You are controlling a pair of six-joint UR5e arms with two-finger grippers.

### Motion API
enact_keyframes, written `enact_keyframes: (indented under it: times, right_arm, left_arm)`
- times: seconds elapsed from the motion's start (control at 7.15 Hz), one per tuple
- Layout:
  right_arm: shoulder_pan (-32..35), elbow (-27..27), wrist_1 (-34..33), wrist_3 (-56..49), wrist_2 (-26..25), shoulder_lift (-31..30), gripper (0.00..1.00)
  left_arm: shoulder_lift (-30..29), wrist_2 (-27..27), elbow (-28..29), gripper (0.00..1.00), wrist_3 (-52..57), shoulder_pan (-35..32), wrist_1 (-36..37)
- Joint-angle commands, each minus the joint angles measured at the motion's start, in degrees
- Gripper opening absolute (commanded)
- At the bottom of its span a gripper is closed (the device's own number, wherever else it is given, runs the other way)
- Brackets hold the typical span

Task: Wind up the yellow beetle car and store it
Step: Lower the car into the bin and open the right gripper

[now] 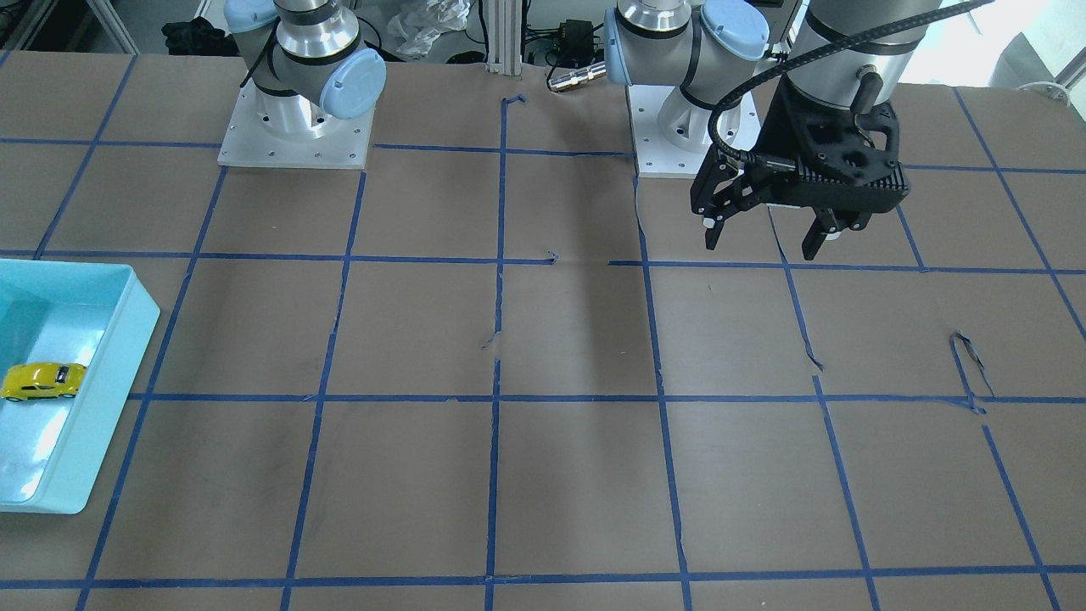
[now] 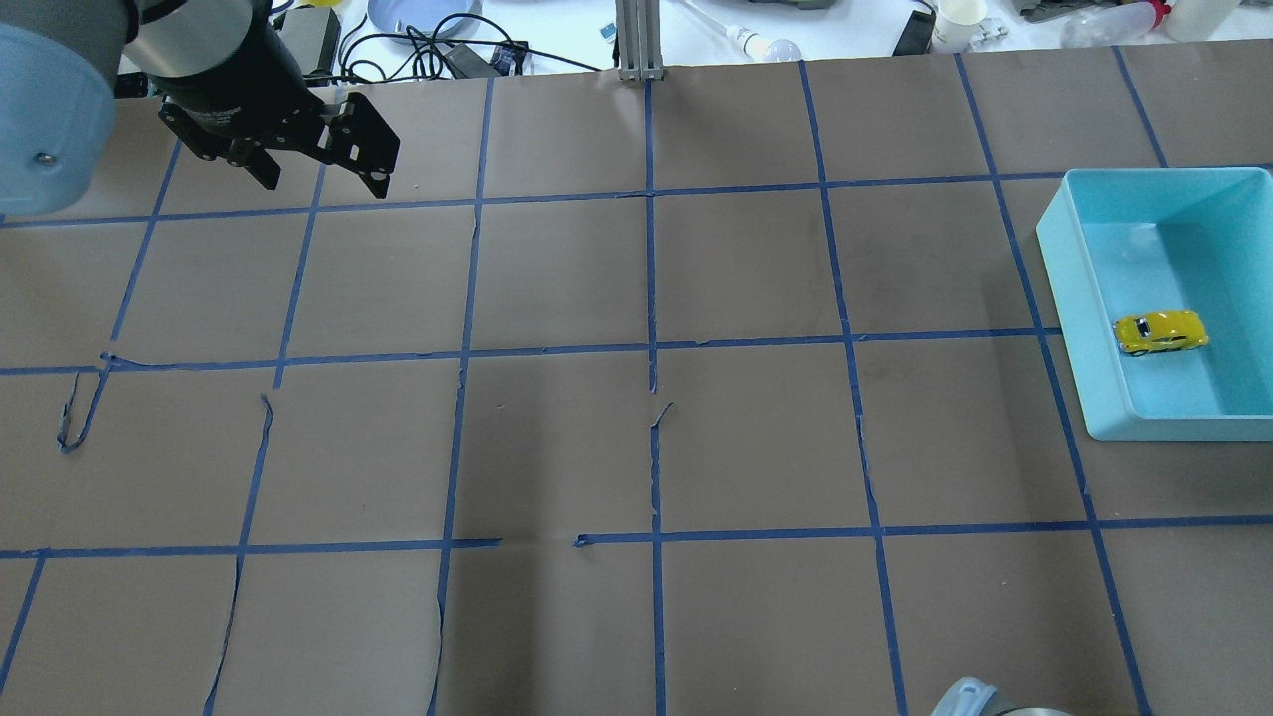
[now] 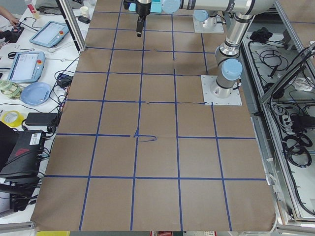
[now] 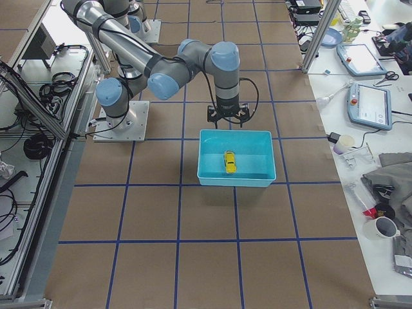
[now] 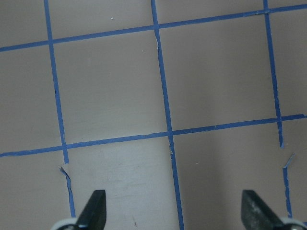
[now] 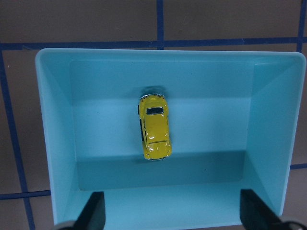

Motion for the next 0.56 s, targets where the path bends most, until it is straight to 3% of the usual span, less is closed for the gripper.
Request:
enact_keyframes:
  times: [0.0,0.28,0.42]
  right_arm:
    - [0.0,-11.5,16.1,1.7,-2.4,-1.1,1.0]
    - [0.2,-11.5,18.3,6.7,-2.3,-0.5,1.0]
    - [1.2,-10.7,19.3,15.9,-1.7,-1.2,1.0]
  left_arm:
    - [0.0,0.0,-0.3,1.0,0.0,-0.1,0.5]
    - [-0.3,0.0,0.1,1.0,0.0,0.0,0.6]
    - [-0.4,0.0,0.0,1.0,0.0,0.0,0.8]
